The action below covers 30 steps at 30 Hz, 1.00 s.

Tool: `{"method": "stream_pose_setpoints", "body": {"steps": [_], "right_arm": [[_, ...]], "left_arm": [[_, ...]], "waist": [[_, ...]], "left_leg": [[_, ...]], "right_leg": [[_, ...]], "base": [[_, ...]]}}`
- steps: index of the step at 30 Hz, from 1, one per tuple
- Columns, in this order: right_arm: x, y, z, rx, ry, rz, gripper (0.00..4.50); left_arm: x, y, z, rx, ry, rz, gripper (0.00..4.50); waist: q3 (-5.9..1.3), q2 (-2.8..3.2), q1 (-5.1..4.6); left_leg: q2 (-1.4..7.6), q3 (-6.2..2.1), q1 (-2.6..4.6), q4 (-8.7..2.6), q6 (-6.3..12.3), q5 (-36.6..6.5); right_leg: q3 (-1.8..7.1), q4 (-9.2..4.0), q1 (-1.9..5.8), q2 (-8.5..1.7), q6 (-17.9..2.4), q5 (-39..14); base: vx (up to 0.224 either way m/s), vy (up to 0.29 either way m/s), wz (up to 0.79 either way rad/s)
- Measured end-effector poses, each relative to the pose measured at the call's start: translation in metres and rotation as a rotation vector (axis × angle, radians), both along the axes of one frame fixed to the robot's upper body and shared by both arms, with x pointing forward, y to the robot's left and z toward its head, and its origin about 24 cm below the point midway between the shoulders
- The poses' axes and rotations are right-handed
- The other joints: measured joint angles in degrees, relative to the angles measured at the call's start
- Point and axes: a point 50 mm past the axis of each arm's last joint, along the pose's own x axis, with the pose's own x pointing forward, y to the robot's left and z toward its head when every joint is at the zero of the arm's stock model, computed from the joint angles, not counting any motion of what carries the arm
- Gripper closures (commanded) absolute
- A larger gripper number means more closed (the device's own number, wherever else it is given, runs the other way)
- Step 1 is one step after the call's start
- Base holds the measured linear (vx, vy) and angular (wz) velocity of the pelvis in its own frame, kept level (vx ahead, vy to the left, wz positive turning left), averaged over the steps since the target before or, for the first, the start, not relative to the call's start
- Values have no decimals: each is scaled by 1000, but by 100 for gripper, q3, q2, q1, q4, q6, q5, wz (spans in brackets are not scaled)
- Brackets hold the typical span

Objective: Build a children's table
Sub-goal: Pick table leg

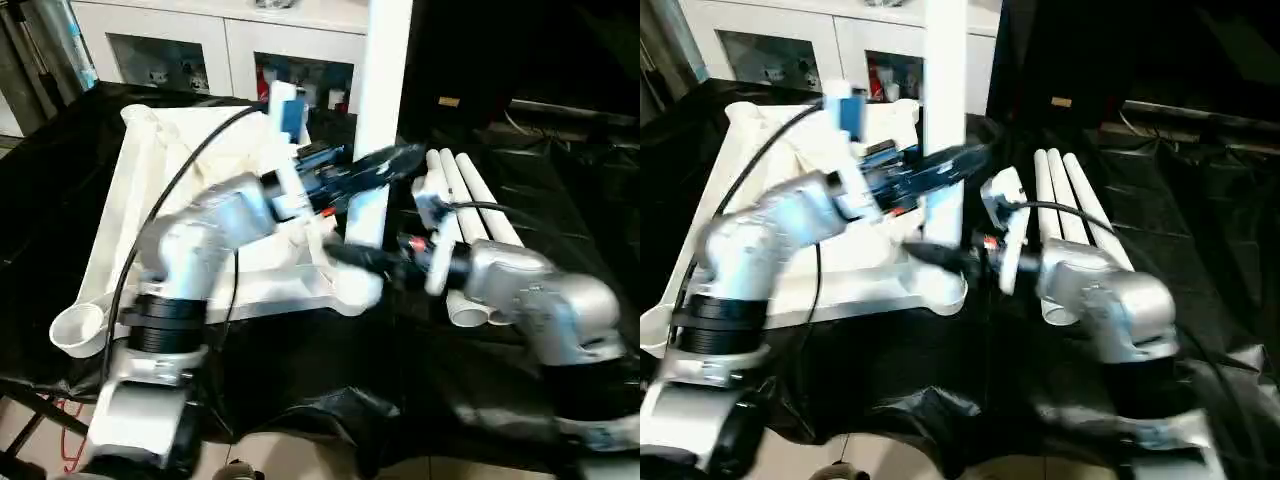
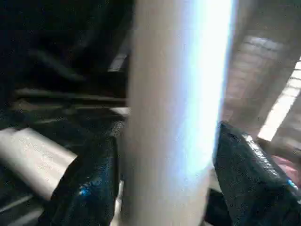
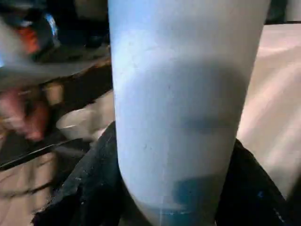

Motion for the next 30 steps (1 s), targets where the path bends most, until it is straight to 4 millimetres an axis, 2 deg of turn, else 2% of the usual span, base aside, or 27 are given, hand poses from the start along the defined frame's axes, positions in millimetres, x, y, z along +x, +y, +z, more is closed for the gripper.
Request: {"method": "stream_pose_setpoints", "body": {"steps": [4,5,9,10,15,16,22,23,25,30], "right_arm": [[11,4,-7,-39,15,-130,257],[12,4,-9,-43,20,-139,257],[13,10,-9,-41,20,-164,257],[13,13,-9,-41,18,-163,257],[14,15,-10,-48,14,-181,257],[14,15,-10,-48,14,-185,257],[16,17,-5,-58,-8,-192,257],[16,17,-5,-58,-9,-191,222],[16,17,-4,-48,-9,-181,187],[13,10,0,-28,-14,-112,148]], "left_arm": [[12,2,-5,60,59,194,149],[14,3,-7,69,64,217,178],[18,3,-8,53,87,302,191],[18,2,-9,54,93,318,220],[19,-1,-9,51,99,352,238],[19,-1,-9,45,102,355,255],[19,-1,-5,13,103,349,260],[19,-1,-5,12,103,348,260],[19,1,-5,10,100,341,260],[17,2,-2,2,58,250,261]], "waist": [[1,-1,-11],[1,-1,-7],[4,-8,0],[5,-8,0],[5,-9,8],[5,-9,6],[5,-9,-1],[5,-9,0],[5,-8,2],[7,-13,13]], "left_leg": [[0,-1,-1,-2,-1,3],[0,-1,-2,-2,-1,3],[-1,0,-8,-1,0,2],[-1,0,-9,0,1,2],[-1,-1,-6,0,2,2],[-1,-1,-6,0,2,2],[-1,-1,-6,-1,1,2],[-1,-1,-6,-1,1,2],[-1,-1,-7,0,1,2],[-1,-1,-7,0,2,2]], "right_leg": [[0,-2,-1,0,1,2],[0,-2,-1,0,1,2],[0,-9,-2,0,1,2],[0,-9,-2,0,1,2],[0,-6,-2,0,2,3],[0,-5,-2,0,2,3],[0,-5,-2,0,2,3],[0,-5,-2,0,2,3],[0,-6,-2,0,2,3],[0,-6,-2,0,2,3]], "base": [[0,0,0],[0,0,0],[0,0,0],[0,0,0],[0,0,0],[0,0,0],[0,0,0],[0,0,0],[0,0,0],[0,0,0]]}}
